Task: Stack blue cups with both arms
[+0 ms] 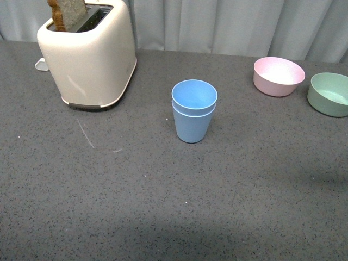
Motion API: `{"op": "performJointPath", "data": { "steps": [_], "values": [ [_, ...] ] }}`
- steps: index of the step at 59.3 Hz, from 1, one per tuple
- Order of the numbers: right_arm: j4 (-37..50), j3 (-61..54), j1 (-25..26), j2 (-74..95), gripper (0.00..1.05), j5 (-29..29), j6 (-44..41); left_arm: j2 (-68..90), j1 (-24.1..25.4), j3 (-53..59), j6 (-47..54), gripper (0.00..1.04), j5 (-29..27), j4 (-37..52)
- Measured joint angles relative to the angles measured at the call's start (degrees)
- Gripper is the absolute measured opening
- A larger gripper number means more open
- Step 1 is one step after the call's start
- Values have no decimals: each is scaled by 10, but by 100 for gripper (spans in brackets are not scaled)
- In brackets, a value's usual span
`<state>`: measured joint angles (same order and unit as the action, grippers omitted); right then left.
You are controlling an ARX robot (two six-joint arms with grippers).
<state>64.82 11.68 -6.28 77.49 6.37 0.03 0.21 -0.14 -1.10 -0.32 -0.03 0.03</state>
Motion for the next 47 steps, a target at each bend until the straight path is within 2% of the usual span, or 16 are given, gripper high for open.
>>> {"op": "performJointPath", "data": {
  "steps": [14,19,47],
  "values": [
    [-57,-55,20,-112,1,-24,0,0,0,0,0,98,0,0],
    [-83,-69,49,-150,1,-59,0,0,0,0,0,98,0,0],
    [-264,-111,61,-377,1,-63,0,0,0,0,0,98,0,0]
  ]
}}
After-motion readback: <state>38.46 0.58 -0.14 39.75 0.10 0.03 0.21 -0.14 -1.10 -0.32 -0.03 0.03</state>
